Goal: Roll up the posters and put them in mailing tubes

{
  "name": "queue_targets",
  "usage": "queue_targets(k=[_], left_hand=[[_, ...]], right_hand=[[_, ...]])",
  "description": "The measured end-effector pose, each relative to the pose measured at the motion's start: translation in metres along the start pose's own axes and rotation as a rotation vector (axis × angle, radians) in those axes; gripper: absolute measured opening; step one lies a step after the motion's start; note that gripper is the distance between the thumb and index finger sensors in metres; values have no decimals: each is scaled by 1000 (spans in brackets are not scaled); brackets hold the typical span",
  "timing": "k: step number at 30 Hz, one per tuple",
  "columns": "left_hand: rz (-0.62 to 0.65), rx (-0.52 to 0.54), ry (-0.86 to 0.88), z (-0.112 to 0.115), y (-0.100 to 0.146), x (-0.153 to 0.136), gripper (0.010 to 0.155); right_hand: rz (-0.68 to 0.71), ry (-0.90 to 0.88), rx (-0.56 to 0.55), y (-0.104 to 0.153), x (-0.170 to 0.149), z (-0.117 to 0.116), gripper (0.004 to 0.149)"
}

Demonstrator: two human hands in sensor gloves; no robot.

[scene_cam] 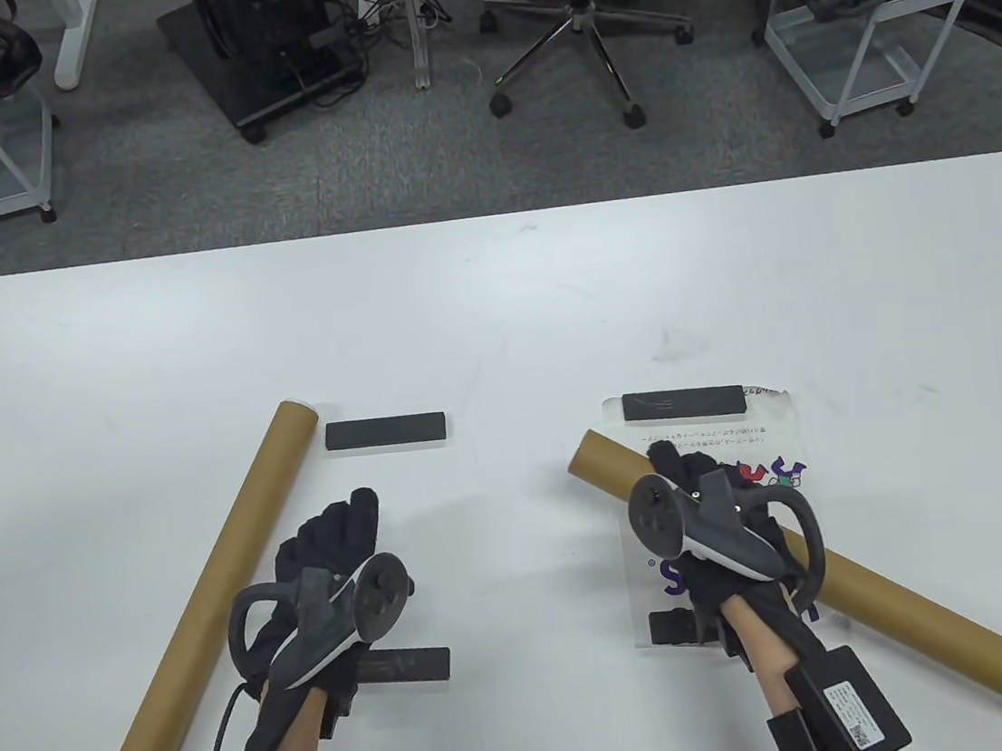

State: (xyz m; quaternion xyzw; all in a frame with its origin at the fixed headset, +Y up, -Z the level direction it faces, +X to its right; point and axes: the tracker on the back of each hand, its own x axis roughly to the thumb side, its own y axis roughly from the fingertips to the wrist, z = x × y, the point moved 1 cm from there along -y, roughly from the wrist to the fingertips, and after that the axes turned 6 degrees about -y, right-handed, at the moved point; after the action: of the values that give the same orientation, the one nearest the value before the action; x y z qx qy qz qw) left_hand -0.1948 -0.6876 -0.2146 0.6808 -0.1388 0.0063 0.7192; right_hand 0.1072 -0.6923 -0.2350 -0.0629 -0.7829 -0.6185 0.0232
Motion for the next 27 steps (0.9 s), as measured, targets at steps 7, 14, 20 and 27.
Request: queue_targets(k=[7,14,20,27], left_hand=[[50,-2,158,-4,0,12,90],[105,-103,482,1,-7,21,79],[60,-118,686,6,-12,21,67],[-6,-85,841,8,-11,12,50]], right_hand=[[112,22,1,1,40,-13,82],[193,80,-16,9,57,-16,81],[247,126,-35,17,71,-17,81],[295,94,-80,21,75,-14,81]])
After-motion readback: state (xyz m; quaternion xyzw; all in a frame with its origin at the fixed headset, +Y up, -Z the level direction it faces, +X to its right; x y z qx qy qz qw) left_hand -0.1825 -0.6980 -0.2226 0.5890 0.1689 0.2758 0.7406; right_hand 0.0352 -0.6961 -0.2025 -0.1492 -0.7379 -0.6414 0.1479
